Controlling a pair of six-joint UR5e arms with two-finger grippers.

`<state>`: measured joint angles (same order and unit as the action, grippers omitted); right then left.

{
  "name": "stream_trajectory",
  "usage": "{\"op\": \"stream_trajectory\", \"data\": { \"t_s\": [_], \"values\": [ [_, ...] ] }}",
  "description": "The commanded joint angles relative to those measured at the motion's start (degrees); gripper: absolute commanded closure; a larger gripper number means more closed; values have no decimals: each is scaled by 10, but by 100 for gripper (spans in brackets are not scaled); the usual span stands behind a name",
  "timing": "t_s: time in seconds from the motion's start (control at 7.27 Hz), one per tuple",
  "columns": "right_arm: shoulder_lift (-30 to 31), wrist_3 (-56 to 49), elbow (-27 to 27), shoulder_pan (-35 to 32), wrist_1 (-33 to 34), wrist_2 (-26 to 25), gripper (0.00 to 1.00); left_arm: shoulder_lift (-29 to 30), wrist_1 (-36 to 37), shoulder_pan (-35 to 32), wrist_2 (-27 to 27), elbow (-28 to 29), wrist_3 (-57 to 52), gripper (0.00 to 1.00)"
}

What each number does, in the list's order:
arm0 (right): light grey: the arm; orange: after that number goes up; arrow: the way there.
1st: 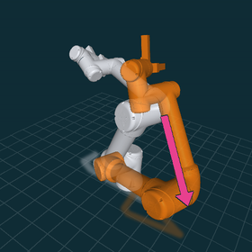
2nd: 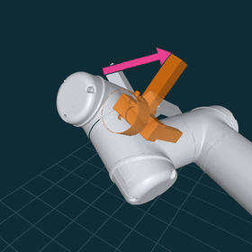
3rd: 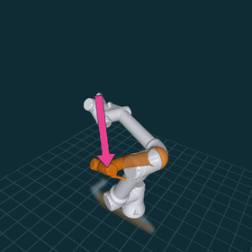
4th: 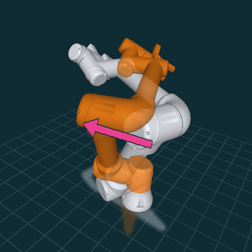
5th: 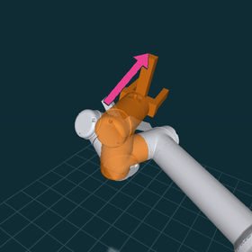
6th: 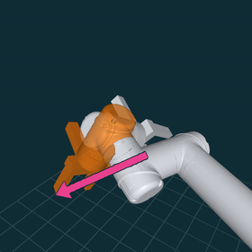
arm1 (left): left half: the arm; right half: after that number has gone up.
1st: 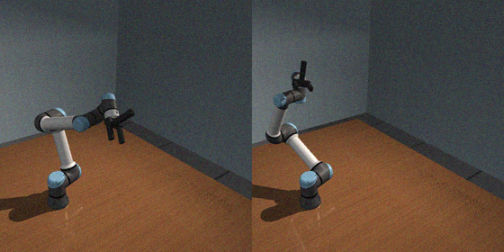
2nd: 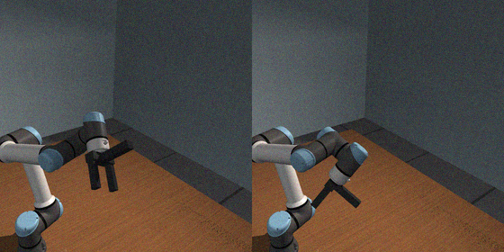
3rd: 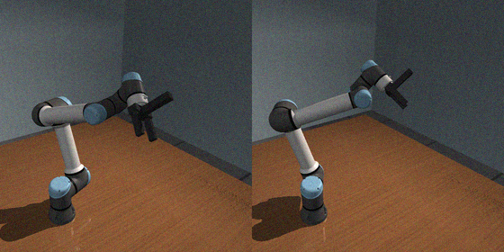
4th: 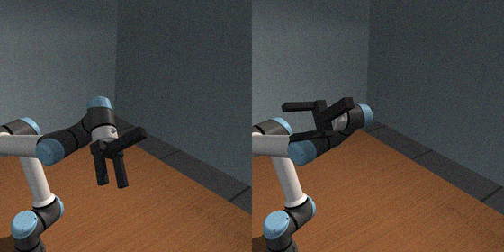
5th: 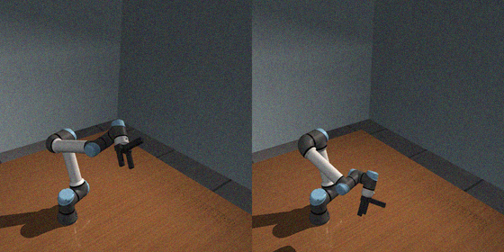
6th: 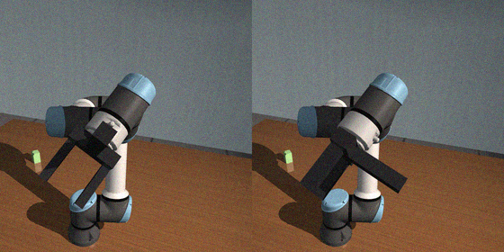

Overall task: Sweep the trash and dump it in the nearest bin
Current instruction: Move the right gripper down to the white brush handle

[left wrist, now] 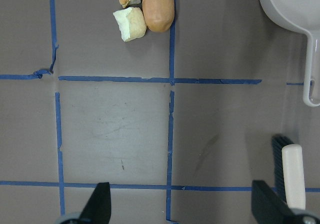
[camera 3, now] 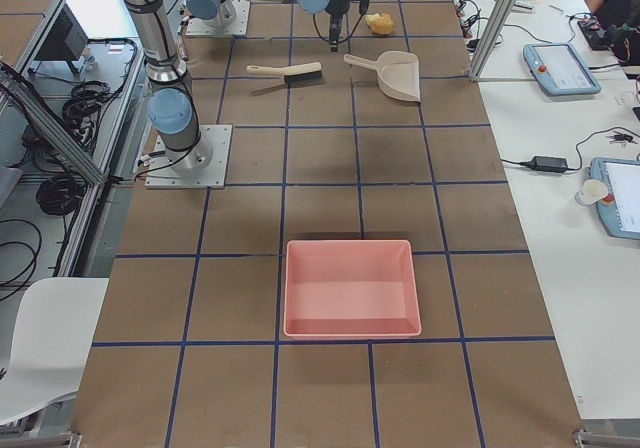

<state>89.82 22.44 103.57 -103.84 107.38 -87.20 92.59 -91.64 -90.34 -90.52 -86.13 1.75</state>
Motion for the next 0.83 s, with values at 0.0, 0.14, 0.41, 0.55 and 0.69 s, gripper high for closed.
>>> {"op": "stream_trajectory", "data": {
  "t_s": [0.0, 0.14, 0.41, 0.55, 0.69],
  "values": [
    [111, 29, 164, -40, 94, 20, 0, 0, 4, 1, 3, -1, 1, 0],
    [115, 50, 208, -79, 146, 25, 0, -1, 5, 3, 11, -1, -1, 0],
    [106, 114, 228, -154, 177, 12, 0, 0, 12, 5, 12, -2, -1, 0],
    [105, 110, 244, -166, 193, -9, 0, 0, 13, 5, 12, -2, -3, 0],
    [104, 90, 272, -167, 231, -10, 0, 0, 13, 6, 13, -3, -3, 0]
  ]
}}
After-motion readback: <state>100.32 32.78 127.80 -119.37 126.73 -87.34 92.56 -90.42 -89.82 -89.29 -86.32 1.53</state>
